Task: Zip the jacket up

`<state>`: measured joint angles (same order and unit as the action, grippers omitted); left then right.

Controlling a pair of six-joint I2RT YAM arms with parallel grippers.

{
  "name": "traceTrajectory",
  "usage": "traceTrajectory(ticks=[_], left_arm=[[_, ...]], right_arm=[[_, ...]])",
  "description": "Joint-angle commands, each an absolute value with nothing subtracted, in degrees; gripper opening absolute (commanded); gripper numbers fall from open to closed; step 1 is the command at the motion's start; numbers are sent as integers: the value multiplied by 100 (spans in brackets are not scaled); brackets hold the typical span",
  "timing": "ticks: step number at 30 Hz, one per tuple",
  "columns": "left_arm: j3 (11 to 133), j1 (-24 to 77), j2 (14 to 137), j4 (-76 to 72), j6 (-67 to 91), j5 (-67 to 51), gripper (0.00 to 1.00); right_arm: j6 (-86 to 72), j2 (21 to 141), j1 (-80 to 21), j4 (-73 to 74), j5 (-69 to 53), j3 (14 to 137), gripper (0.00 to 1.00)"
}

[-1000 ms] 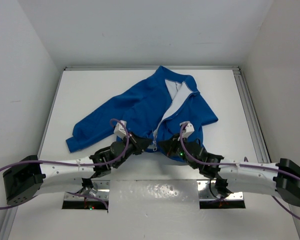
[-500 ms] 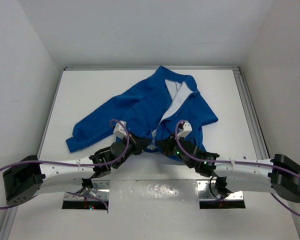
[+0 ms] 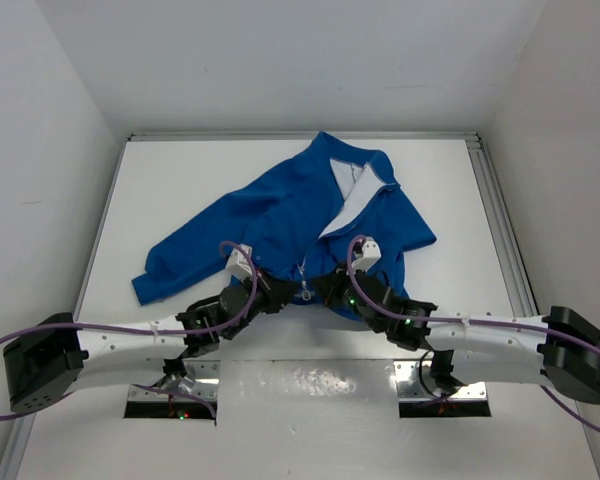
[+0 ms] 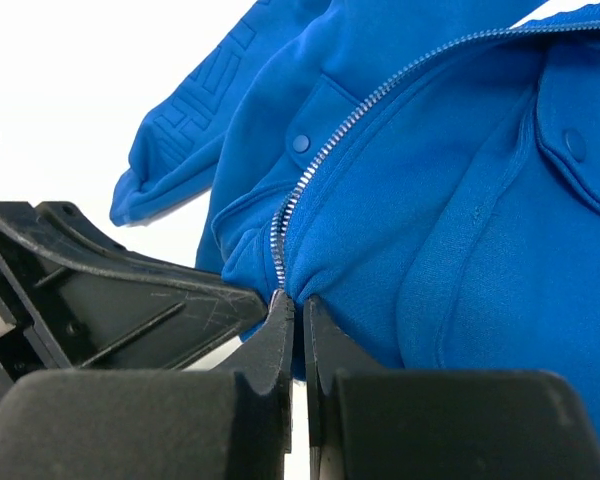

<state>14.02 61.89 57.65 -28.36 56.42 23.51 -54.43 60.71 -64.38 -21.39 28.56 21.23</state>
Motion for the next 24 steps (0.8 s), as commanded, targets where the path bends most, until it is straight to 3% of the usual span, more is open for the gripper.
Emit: traceTrajectory(ticks=[1,24], left_arm=[[1380,6267,5678,-2839,5590,2004,0],[1063,6275,5098,-2637,5862,1310,0]], right_arm=[[-5546,6178,-6486,-2505,2936,2610,0],[-5195,6688,-6284,-1187,2988,3472,0]])
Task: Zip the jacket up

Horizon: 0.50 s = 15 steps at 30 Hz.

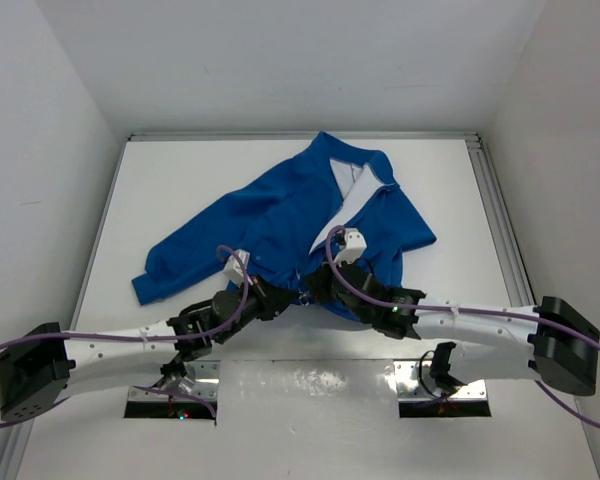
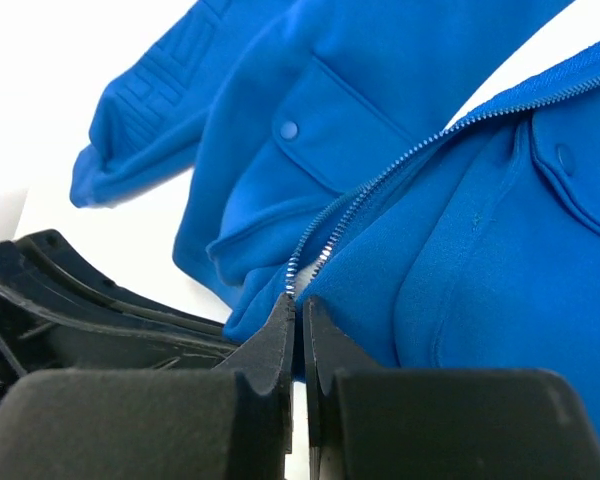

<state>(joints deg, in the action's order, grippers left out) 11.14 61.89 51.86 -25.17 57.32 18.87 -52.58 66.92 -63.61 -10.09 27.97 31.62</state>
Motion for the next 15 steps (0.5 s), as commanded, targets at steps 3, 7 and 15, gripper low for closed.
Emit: traceTrajectory(ticks=[3,7,15], left_arm=[[1020,6275,5115,-2680,5915,1204,0],[1116,6267,5150,-2409,6020,1081,0],[1503,6249,5440,-1670,6275,809,0]], right_arm=[[-5168,6689,-6232,-977,3050,3489,0],[-5071,6618,-6196,-801,2980,3480,0],[-4816,5731,-6214,833,2076,3884,60]])
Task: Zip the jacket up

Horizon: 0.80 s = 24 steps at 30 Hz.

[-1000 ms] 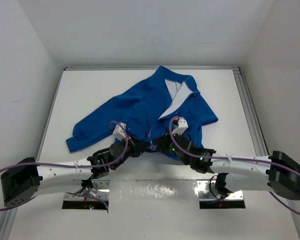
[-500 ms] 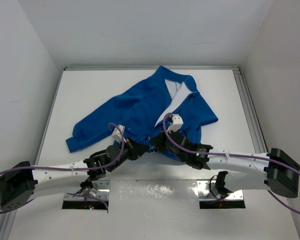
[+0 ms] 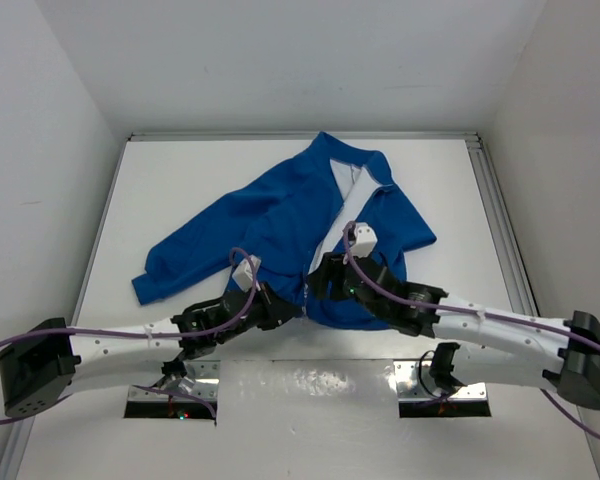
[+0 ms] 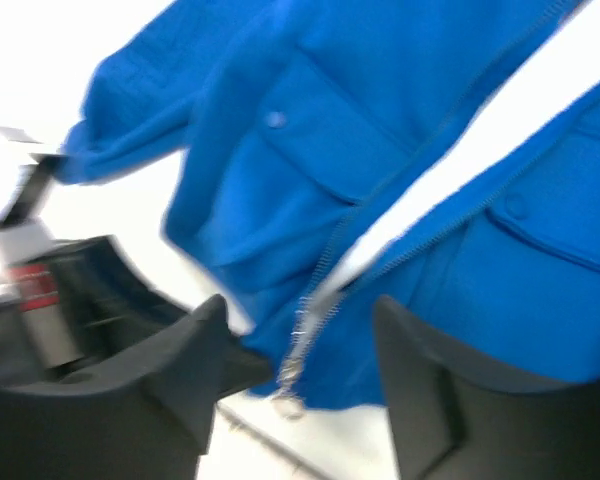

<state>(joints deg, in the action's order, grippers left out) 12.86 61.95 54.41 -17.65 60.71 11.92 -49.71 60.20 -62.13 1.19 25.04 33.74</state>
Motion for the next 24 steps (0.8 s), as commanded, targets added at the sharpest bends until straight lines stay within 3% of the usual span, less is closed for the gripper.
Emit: traceTrajectory(ticks=[1,3,4,5,6,7,12,16,18,24], left_arm=[[1529,6240,5449,-1661,6275,774,0],[1564,6231,5441,-1626,6249,721,0],[1573,6223,5440,-1617,6249,721,0],[1573,6205,5449,-1617,6249,738,0],[1599,6188,5458,-1582,6258,712,0],[1608,6161,5449,-1565,6249,695,0],[1626,6126,5493,-1617,6275,598,0],[1617,6108,5493,-1696,6319,501,0],[1591,6117,5485,-1749,6372,466,0],[1441,6117,5353,-1925,6469,369,0]], right_arm=[[-4860,5583,-6223,974,1892,3893,63],[-5096,5319,-6249,1081,1408,3632,61],[-5193,5222,-6275,1055,1267,3534,50],[-5307,5116,-6310,994,1039,3429,32],[-5544,4993,-6371,941,950,3289,4],[-5668,4879,-6416,827,871,2956,0],[-6274,4561,-6460,-298,80,2084,0],[-6609,4886,-6451,-1262,-368,1653,34],[-6793,5106,-6451,-1519,-492,1539,46],[-7128,5519,-6460,-2205,-343,1249,52]])
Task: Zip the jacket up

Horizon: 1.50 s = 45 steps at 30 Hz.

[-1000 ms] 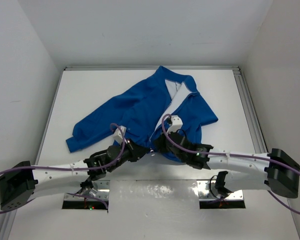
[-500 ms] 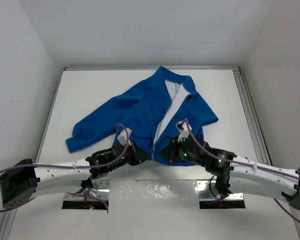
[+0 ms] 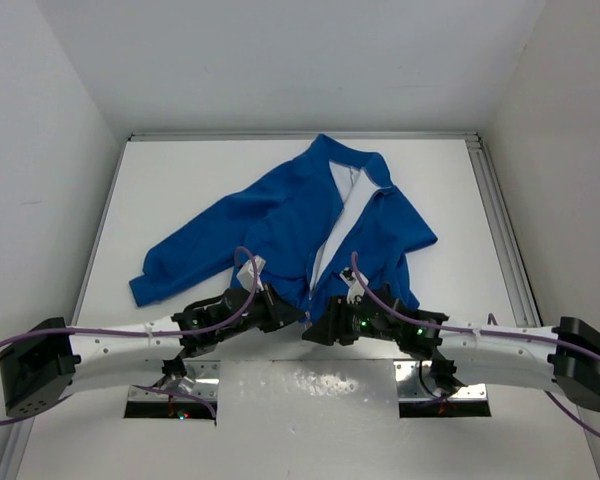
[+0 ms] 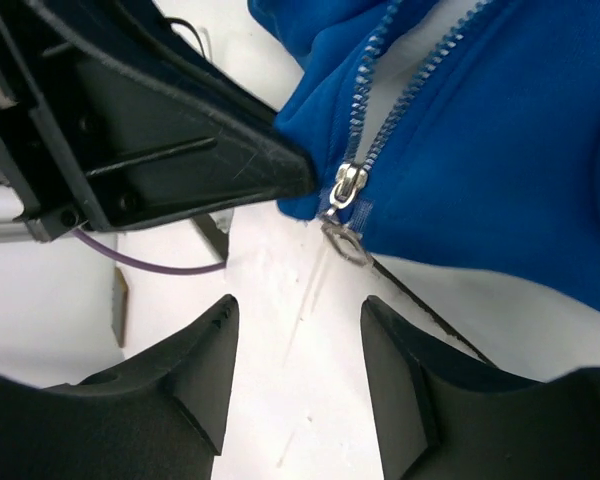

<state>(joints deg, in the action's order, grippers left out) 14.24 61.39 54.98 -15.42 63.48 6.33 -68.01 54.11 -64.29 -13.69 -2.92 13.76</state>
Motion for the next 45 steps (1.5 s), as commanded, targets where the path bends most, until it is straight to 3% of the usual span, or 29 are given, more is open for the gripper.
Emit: traceTrajectory(ticks=[1,31,33,35,45], left_arm=[[1441,6117,5326,-1890,6451,343,0],[1301,6117,5265,-2083,6513,237,0],[1292,6117,5265,-2127,6521,220,0],[1353,6117,5265,-2040,6478,237,0],[1283,6117,5265,-2013,6460,281,0]], right_arm=[[-7145,5563,-6460,-2363,-317,1222,52],[-7146,6214,-6451,-2979,114,1230,50],[-7154,6188,-6451,-2988,132,1230,46],[-7189,6170,-6460,-3128,132,1169,35],[-7233,5836,-6460,-2848,193,1134,11]])
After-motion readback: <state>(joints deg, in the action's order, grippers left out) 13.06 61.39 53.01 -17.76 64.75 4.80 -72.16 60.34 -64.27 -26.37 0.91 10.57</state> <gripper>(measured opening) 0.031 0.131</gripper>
